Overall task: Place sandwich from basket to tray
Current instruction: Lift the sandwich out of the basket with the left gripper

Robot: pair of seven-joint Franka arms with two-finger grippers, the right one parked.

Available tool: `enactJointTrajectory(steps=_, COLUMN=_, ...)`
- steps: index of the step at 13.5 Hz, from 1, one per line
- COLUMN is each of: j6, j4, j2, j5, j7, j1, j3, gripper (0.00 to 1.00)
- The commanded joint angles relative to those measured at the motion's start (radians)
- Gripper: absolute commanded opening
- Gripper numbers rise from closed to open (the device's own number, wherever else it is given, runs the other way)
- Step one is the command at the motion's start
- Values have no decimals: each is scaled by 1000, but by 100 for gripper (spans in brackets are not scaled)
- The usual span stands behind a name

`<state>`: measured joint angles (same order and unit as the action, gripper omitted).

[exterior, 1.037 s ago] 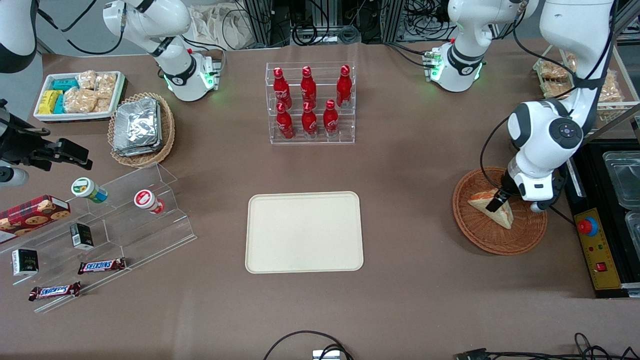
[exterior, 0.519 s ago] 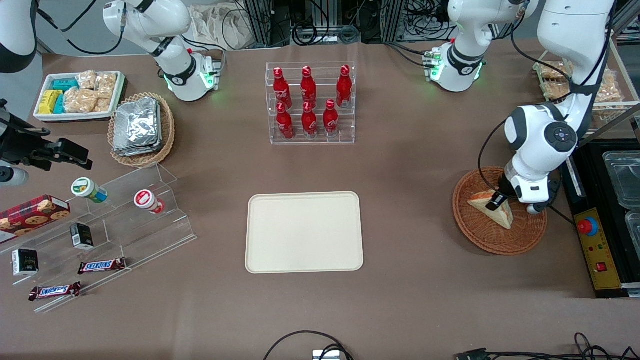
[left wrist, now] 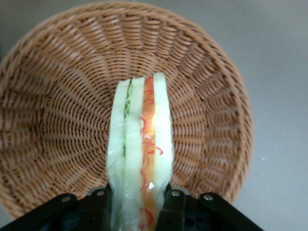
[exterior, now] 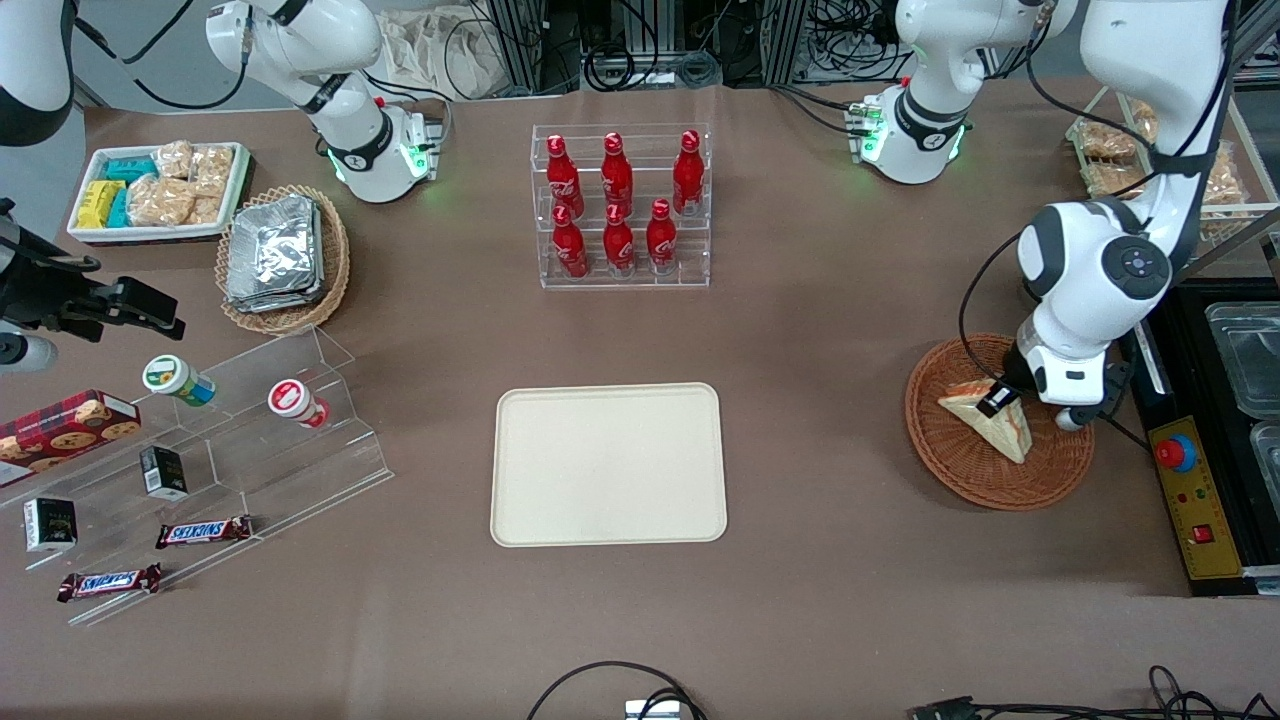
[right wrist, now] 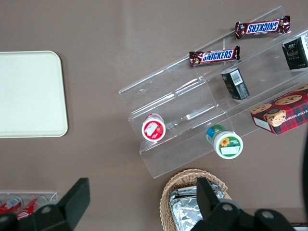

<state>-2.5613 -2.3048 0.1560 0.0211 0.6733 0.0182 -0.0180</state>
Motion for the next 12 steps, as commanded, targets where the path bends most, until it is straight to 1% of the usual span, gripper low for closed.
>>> enactJointTrajectory(steps=1, j6=145, j4=74, j2=-38, j5=17, j7=-87, j1=-18, j3=-17, gripper=20)
enactJointTrajectory(steps=3, j6=220, j4=129, j2=-38, j5=19, j7=-159, j1=-23, j3=-48, gripper=20)
enactJointTrajectory(steps=5, j6=275, j4=182, j2=-39, j5=32, j7=-283, j1=-24, j3=-74, gripper=20)
enactJointTrajectory(steps=7, j6=317, j4=225, j2=-33, j5=45, j7=-349, j1=-24, j3=-100, gripper=20)
enactJointTrajectory(steps=9, j6=329, j4=255, j2=-29, j5=75, j7=-423, j1=-46, j3=-115, gripper=20)
enactJointTrajectory(steps=11, j6=343, j4=297, j2=-18, j5=79, j7=-469, j1=-72, j3=-120, gripper=20)
enactJointTrajectory(steps=12, j6=380, j4=333, j2=-10, j5=83, j7=-491, j1=-92, j3=-120, gripper=21)
